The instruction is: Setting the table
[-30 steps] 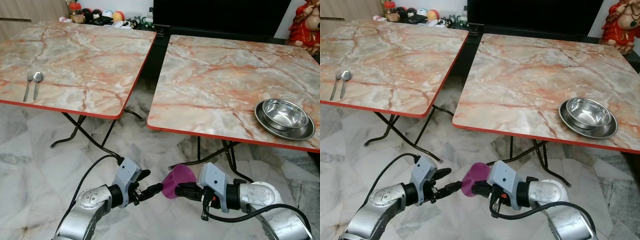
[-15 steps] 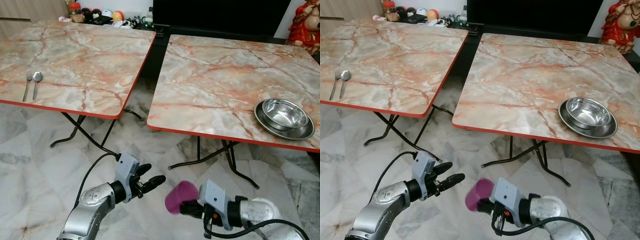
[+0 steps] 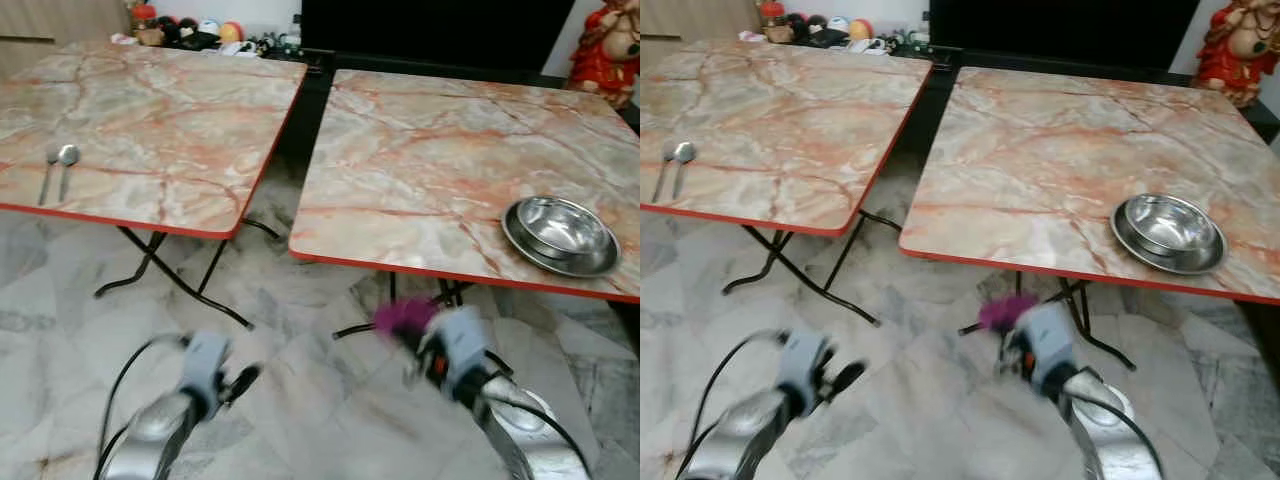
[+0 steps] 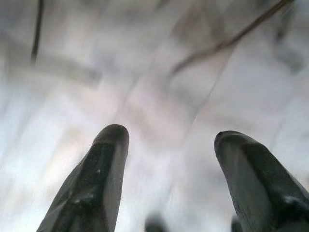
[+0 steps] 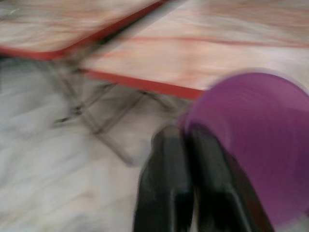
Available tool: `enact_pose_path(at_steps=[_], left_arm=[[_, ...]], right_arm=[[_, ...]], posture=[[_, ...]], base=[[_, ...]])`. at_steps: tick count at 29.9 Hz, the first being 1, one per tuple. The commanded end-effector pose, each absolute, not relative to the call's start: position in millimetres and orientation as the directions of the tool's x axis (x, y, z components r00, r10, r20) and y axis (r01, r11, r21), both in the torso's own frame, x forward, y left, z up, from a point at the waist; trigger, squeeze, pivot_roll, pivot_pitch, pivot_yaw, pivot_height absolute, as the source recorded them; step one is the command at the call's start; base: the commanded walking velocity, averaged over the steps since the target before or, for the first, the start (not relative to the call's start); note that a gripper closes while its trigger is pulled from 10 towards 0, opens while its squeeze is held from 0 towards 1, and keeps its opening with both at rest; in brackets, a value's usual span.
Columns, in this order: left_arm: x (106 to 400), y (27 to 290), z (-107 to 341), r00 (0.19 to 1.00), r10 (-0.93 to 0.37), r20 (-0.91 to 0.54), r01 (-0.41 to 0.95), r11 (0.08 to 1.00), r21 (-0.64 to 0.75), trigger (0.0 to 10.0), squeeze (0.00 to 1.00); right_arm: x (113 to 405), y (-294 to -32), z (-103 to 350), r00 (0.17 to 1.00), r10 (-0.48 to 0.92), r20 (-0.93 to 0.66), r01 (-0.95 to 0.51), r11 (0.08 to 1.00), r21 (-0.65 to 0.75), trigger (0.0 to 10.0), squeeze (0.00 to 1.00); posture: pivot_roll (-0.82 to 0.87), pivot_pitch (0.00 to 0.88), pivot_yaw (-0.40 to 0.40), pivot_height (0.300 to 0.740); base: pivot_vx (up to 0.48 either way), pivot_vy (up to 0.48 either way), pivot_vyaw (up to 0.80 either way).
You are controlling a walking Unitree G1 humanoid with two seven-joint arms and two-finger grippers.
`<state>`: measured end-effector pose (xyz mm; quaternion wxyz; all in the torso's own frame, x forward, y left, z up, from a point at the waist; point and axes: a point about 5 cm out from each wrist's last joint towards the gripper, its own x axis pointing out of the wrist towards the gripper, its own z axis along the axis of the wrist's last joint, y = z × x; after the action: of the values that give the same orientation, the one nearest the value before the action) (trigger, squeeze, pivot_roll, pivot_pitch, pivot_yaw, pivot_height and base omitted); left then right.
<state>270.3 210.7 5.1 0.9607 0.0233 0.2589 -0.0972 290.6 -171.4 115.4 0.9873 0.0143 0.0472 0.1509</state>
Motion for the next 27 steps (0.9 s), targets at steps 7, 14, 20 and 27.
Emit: enact_pose_path(at_steps=[7,14,20,27], left_arm=[[206.1,235.1,-51.7,0.714,-0.025,-0.699,0.045,0.999,0.011,10.0,0.0],[177.1,228.8,-73.0,0.648,-0.018,-0.762,-0.007,1.0,-0.029,10.0,0.0],[174.4,226.8,-75.6,0.638,-0.022,-0.769,0.002,1.0,-0.027,10.0,0.0],[173.6,223.9,-77.2,0.637,-0.028,-0.77,0.005,0.999,-0.032,10.0,0.0]], right_arm=[[280.7,-186.0,143.9,0.985,-0.141,0.103,0.133,0.988,0.08,10.0,0.0],[281.5,-186.3,148.1,0.966,-0.221,0.135,0.218,0.975,0.037,10.0,0.0],[284.5,-185.3,154.4,0.956,-0.245,0.161,0.242,0.969,0.041,10.0,0.0],[286.4,-185.3,154.5,0.952,-0.255,0.168,0.253,0.967,0.034,10.0,0.0]], posture=[[-0.07,0.131,-0.031,0.74],[-0.09,0.103,-0.023,0.74],[-0.1,0.089,-0.02,0.74],[-0.1,0.075,-0.02,0.74]], base=[[0.0,0.0,0.0],[0.0,0.0,0.0],[0.151,0.0,0.0],[0.232,0.0,0.0]])
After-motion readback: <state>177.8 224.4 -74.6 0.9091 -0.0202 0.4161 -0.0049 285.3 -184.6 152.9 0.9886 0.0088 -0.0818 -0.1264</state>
